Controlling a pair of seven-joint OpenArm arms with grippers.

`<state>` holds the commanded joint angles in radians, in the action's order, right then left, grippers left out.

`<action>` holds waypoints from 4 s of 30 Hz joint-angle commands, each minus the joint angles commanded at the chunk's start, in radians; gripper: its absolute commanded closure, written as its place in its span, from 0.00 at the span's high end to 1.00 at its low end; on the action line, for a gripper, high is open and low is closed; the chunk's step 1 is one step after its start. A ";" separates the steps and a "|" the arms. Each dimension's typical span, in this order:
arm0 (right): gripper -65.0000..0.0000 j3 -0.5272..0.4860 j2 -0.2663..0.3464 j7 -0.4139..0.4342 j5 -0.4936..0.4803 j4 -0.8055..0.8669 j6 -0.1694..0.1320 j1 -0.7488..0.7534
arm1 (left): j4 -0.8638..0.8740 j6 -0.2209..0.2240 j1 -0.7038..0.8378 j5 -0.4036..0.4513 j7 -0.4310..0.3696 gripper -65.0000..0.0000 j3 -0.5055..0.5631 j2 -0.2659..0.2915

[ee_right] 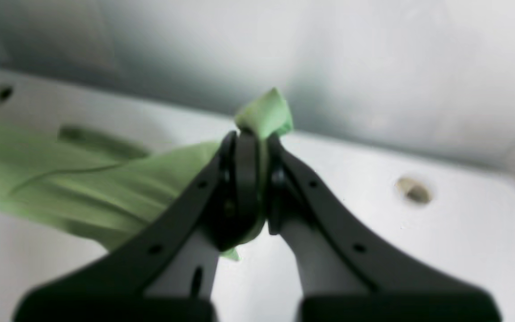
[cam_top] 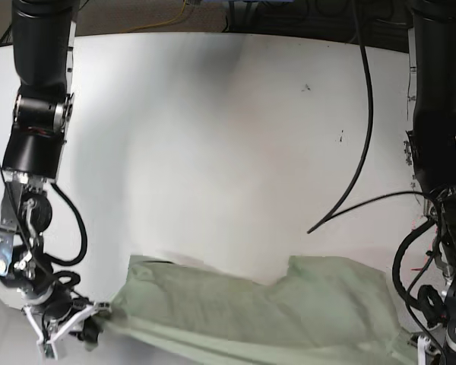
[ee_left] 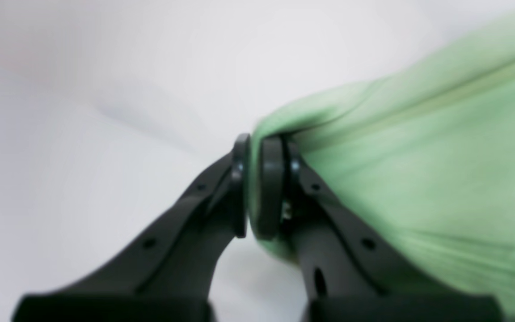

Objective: Layout the t-shirt on the table in an organized manner, then fold the t-shirt properly
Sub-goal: 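Lay the t-shirt down on the table and open the left gripper, then move the left gripper to the shirt's shoulder edge and lower it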

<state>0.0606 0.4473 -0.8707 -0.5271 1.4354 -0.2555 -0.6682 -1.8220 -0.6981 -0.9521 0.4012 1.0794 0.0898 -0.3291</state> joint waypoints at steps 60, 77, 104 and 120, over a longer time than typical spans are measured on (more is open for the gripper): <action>0.00 0.130 -0.245 0.005 -0.041 0.209 -0.006 0.690 | -0.118 0.000 0.907 -0.006 0.011 0.76 -0.115 0.278; 0.00 0.129 -0.232 0.005 -0.041 0.209 -0.006 0.690 | -0.097 0.000 0.916 -0.009 -0.043 0.78 -0.120 0.333; 0.00 0.129 -0.235 0.005 -0.041 0.209 -0.006 0.692 | -0.086 0.081 0.974 -0.008 -0.578 0.65 -0.235 0.350; 0.00 0.129 -0.239 0.006 -0.041 0.209 -0.006 0.692 | 0.068 0.096 0.919 -0.207 -0.605 0.93 -0.493 0.258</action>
<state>0.1895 0.2079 -0.8646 -0.5685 1.6441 -0.2616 0.0238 -1.7545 -0.6022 -0.0330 0.1941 0.4749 -0.4028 -0.0713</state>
